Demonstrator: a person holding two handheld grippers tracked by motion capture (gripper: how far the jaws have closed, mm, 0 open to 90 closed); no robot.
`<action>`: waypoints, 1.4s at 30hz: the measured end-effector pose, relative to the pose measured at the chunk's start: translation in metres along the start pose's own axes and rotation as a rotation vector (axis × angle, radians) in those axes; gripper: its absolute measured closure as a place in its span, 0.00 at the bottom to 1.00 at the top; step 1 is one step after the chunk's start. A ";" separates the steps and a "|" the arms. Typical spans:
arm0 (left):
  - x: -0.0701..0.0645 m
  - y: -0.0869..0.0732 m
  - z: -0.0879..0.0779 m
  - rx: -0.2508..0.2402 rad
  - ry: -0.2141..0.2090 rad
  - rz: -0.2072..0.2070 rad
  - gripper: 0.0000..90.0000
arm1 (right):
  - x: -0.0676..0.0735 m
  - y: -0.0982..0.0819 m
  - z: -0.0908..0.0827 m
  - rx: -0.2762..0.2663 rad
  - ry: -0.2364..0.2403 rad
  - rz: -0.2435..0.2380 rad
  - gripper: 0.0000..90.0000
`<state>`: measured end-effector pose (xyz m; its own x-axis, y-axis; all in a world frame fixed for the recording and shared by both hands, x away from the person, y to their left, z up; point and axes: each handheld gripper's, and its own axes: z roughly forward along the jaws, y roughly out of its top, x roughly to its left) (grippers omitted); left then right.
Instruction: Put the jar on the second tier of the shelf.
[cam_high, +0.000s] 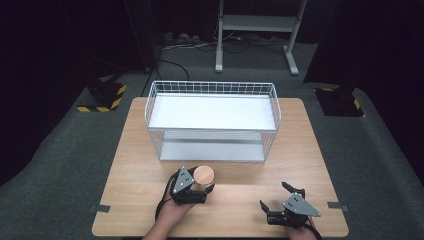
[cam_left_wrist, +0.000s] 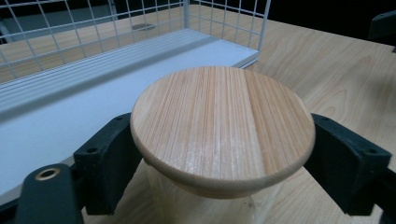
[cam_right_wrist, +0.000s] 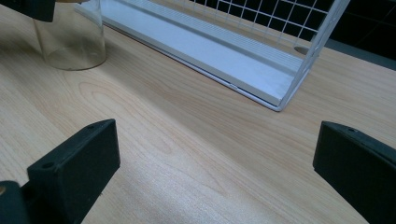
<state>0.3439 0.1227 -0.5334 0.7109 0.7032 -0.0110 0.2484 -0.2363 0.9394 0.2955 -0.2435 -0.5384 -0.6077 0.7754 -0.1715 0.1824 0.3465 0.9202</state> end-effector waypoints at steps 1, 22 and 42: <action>0.001 -0.001 0.000 -0.001 0.003 -0.003 0.20 | 0.000 0.000 0.000 -0.001 0.000 0.001 0.00; 0.000 -0.006 0.001 -0.025 0.003 0.017 0.29 | -0.001 0.000 0.000 -0.005 0.000 0.005 0.00; 0.013 0.013 -0.029 -0.086 0.008 0.022 0.29 | -0.001 0.000 0.000 -0.004 -0.002 0.004 0.00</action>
<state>0.3376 0.1482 -0.5120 0.7102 0.7039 0.0125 0.1752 -0.1940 0.9652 0.2956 -0.2442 -0.5384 -0.6051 0.7782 -0.1684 0.1823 0.3413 0.9221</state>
